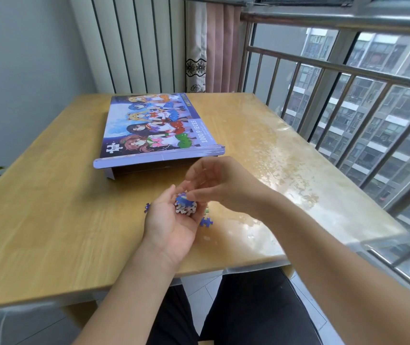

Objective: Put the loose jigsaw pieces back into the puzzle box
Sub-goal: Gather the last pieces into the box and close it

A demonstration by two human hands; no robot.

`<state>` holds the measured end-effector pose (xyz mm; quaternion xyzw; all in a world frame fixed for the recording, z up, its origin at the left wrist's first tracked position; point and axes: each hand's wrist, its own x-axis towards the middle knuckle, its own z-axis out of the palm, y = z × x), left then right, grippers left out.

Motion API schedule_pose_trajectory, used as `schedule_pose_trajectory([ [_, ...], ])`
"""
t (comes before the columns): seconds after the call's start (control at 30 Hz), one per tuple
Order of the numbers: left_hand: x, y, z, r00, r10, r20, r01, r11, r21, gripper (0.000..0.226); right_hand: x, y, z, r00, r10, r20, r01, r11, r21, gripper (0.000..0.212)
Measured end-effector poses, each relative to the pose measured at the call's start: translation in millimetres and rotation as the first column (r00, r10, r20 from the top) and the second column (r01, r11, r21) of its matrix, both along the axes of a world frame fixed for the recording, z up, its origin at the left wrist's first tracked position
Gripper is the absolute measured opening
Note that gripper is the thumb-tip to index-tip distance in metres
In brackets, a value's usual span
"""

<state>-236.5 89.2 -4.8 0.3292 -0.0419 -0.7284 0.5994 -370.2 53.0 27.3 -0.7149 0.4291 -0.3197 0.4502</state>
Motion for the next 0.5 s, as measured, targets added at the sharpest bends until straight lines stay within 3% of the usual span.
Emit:
schedule_pose_trajectory([
  [0.07,3.0,1.1,2.6,0.999,0.039,-0.005,-0.039,0.999,0.03,0.031,7.5,-2.8,-2.0,0.99,-0.111,-0.089,0.09,0.974,-0.206,0.032],
  [0.13,13.9,2.2,3.7,0.998,0.066,-0.012,-0.066,0.997,0.047,0.028,0.6,-5.0,-0.3,0.975,-0.167,-0.143,0.116,0.943,-0.312,0.033],
  [0.2,28.9,3.0,3.8,0.995,0.1,-0.026,-0.098,0.994,0.045,0.031,-5.2,-2.5,-2.2,0.905,-0.131,-0.404,0.014,0.96,-0.281,0.041],
  [0.27,43.1,3.6,3.3,0.99,0.142,-0.016,-0.142,0.989,0.032,0.034,-2.1,1.1,-9.6,0.77,-0.051,-0.636,-0.072,0.984,-0.165,0.058],
  [0.33,53.0,2.1,2.1,0.986,0.165,0.009,-0.165,0.986,0.015,0.035,4.3,2.2,-18.0,0.754,-0.059,-0.654,-0.064,0.985,-0.163,0.065],
  [0.5,66.2,-1.3,-8.1,0.979,0.201,0.04,-0.201,0.979,-0.024,0.035,22.8,1.3,-18.6,0.796,-0.066,-0.602,-0.087,0.971,-0.221,0.037],
])
